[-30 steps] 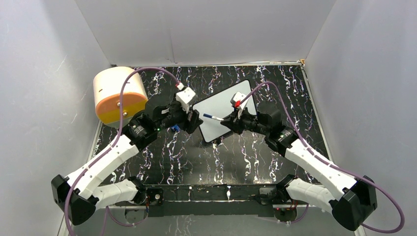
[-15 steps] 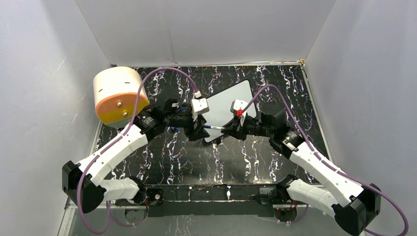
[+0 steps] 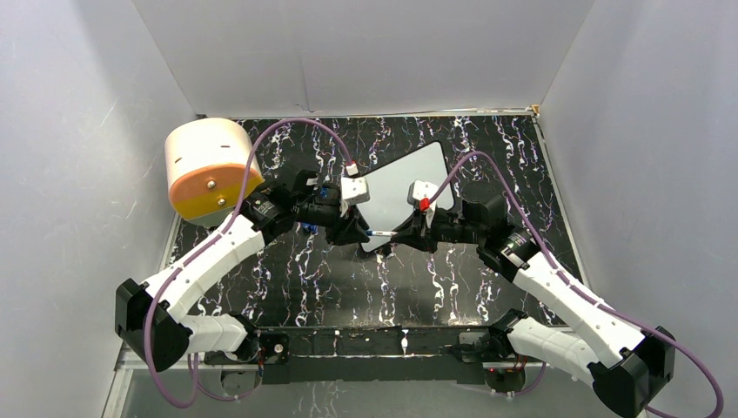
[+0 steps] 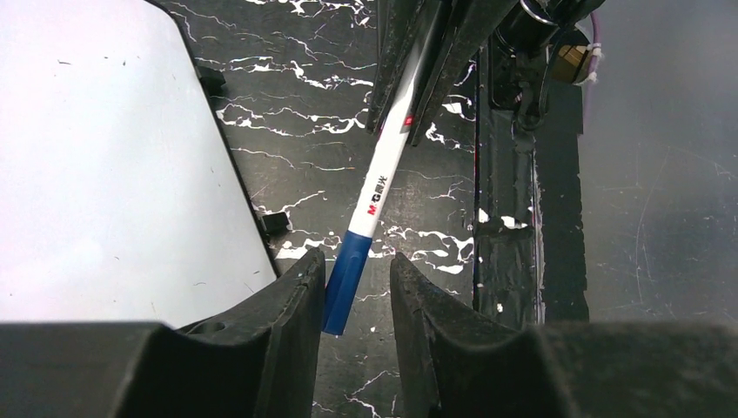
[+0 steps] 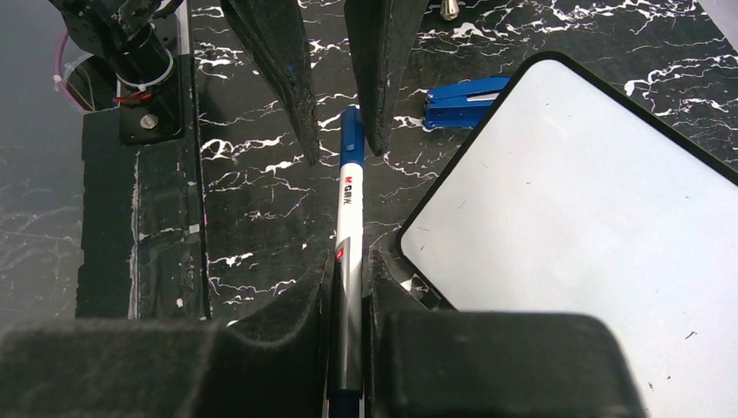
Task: Write a sentence on the whiteboard
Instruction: Open the whiteboard marker at the center of the board.
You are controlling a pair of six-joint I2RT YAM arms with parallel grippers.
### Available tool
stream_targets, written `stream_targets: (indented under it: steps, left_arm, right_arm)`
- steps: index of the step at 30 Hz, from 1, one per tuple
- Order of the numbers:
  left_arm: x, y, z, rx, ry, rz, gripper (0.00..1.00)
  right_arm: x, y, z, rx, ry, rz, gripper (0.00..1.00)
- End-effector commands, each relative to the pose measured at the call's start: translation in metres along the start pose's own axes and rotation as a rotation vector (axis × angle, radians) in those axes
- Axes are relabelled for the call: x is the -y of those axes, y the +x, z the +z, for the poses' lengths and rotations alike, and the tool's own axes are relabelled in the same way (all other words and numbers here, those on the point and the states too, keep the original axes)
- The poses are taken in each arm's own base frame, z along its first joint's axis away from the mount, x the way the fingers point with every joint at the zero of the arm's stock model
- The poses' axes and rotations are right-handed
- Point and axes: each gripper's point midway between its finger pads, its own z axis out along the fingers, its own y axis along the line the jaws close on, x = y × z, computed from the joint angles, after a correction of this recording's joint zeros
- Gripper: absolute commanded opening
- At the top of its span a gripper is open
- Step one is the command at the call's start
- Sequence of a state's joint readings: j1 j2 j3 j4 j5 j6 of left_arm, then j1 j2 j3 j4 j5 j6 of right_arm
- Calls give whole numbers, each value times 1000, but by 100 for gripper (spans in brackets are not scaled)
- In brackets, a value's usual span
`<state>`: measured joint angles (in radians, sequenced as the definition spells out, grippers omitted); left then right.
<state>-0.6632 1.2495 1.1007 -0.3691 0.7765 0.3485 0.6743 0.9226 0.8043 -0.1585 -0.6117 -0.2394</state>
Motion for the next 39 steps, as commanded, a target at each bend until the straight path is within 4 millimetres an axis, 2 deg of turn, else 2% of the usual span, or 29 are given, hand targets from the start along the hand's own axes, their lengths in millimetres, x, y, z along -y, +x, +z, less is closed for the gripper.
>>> stream_targets:
  steps: [1, 5, 14, 17, 21, 23, 28, 30, 33, 39]
  left_arm:
    - [13, -2, -1, 5, 68, 1, 31]
    - [10, 4, 1, -14, 60, -11, 33]
    - [10, 6, 2, -17, 67, -16, 33]
    - [8, 12, 3, -30, 58, -16, 26]
    - [3, 20, 4, -47, 28, -18, 7]
    - [0, 24, 5, -53, 11, -8, 0]
    - [-1, 34, 4, -63, -5, 12, 0]
    - [0, 38, 4, -70, -9, 12, 0]
    - [2, 41, 3, -69, -8, 16, 0]
    - [4, 39, 2, -60, -3, 19, 0]
  right_arm:
    - [5, -43, -6, 106, 17, -83, 0]
    - [3, -45, -5, 115, 5, -80, 0]
    - [3, -44, -1, 116, -9, -71, 0]
    - [4, -43, 0, 115, -4, -56, 0]
    - [1, -46, 3, 133, -27, -22, 1]
    - [1, -45, 4, 135, -30, 7, 10]
    - [0, -41, 9, 84, -49, 118, 29]
    - [-1, -41, 9, 78, -54, 150, 41]
    - [-2, -42, 10, 71, -56, 178, 48]
    - [0, -38, 16, 31, -69, 245, 53]
